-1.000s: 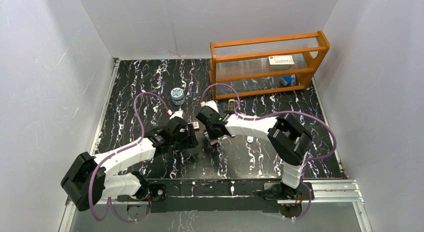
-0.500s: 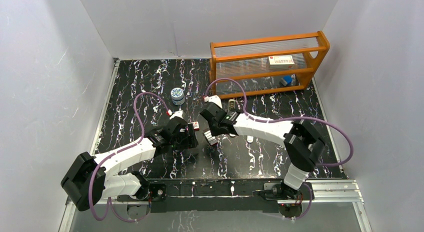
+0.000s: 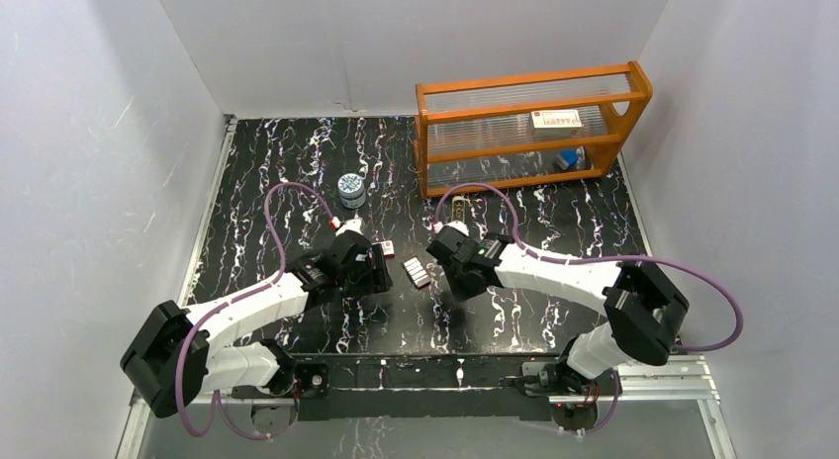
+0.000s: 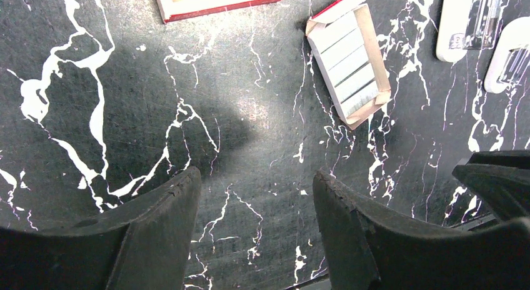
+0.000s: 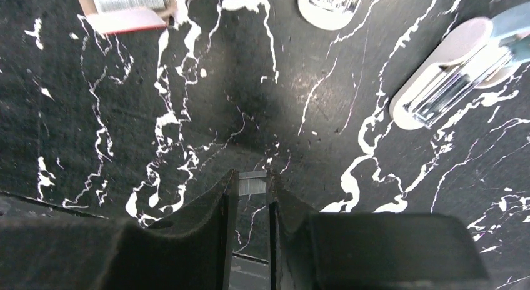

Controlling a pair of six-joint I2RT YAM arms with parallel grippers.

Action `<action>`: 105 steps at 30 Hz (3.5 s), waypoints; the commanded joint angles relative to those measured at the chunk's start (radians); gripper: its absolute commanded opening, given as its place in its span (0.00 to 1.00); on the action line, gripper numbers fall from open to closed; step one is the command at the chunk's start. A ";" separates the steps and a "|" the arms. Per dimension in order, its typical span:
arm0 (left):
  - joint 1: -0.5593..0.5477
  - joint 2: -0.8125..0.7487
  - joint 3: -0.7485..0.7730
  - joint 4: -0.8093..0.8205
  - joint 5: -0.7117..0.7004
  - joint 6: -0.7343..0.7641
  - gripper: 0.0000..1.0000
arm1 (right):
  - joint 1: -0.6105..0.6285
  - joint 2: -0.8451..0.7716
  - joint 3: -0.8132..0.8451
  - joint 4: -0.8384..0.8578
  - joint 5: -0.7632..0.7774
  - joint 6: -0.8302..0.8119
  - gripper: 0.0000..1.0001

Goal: Load the staples into the stapler

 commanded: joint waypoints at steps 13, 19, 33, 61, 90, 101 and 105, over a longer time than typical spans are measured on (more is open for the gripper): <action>0.007 -0.018 0.001 0.000 -0.007 -0.003 0.63 | 0.002 0.055 -0.040 0.021 -0.135 -0.038 0.31; 0.007 -0.017 0.002 -0.003 -0.009 -0.002 0.63 | 0.002 0.093 -0.024 0.019 -0.134 -0.038 0.36; 0.007 -0.027 -0.006 -0.006 -0.013 -0.003 0.63 | 0.002 0.035 -0.009 0.013 -0.005 0.159 0.50; 0.007 -0.004 0.005 0.002 -0.001 0.001 0.63 | 0.003 0.058 -0.110 -0.012 -0.044 0.276 0.45; 0.007 -0.001 -0.009 0.011 0.004 -0.004 0.63 | 0.004 -0.016 -0.149 0.038 -0.027 0.266 0.39; 0.007 -0.001 -0.011 0.012 0.003 -0.006 0.63 | 0.003 0.008 -0.124 0.026 0.035 0.369 0.40; 0.007 -0.002 -0.013 0.009 0.002 -0.005 0.63 | 0.003 0.020 -0.116 0.031 0.040 0.377 0.38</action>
